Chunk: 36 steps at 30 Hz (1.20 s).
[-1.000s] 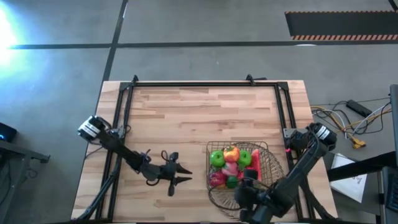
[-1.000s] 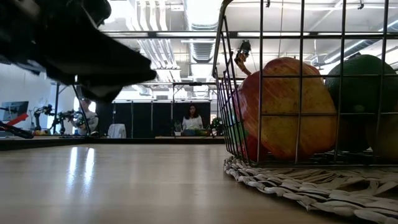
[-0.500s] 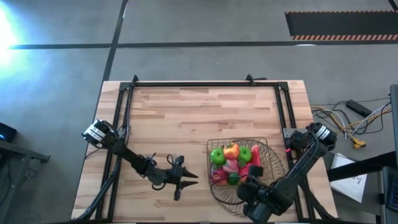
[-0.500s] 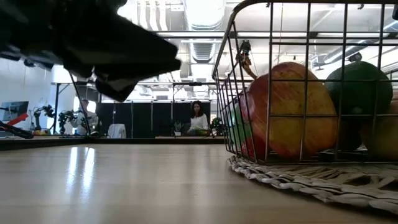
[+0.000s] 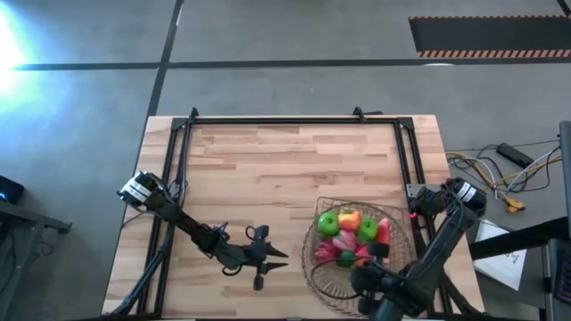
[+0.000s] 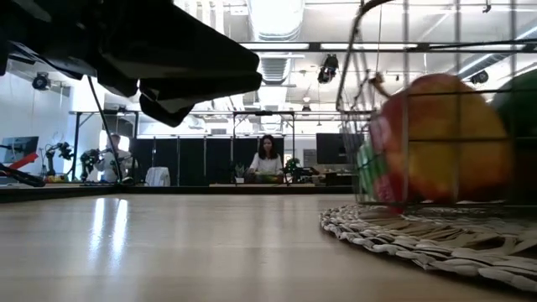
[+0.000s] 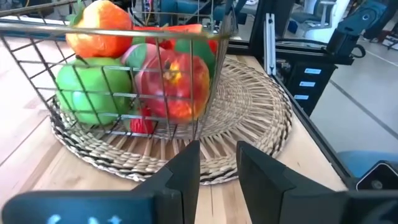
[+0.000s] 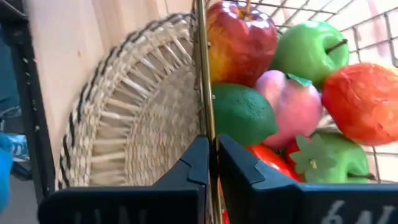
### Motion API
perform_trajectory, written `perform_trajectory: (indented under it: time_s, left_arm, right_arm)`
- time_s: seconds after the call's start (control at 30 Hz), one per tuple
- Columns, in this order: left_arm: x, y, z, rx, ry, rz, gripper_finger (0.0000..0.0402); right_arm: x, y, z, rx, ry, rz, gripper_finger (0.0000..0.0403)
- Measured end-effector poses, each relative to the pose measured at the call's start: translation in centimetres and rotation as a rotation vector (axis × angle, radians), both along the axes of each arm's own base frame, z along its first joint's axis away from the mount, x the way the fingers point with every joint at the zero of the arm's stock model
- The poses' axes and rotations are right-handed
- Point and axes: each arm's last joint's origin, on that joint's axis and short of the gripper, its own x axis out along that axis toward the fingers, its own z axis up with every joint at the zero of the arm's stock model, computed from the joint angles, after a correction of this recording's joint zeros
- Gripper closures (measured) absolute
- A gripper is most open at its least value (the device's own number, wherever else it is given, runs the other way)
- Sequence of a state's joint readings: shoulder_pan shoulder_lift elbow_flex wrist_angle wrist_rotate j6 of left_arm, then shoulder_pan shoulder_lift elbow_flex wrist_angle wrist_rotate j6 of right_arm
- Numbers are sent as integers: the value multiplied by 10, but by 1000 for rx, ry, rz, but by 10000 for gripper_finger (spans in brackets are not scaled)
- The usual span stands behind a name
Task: Build produce basket
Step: Adjust the wire basket on the table
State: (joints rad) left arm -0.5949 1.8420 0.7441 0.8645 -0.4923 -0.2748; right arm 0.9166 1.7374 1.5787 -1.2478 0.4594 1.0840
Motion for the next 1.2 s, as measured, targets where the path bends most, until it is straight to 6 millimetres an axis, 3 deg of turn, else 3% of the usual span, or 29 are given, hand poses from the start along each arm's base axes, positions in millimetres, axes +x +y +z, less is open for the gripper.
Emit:
perform_trajectory:
  time_s: [0.43,1.03,1.2]
  left_arm:
    - [2,4,0,0,-1,26,314]
    - [3,6,-1,-2,0,34,314]
    - [3,6,-1,-2,0,35,314]
  right_arm:
    - [-21,21,3,114,15,-9,390]
    - [-11,42,2,317,-34,61,388]
    - [-9,43,2,341,-44,32,351]
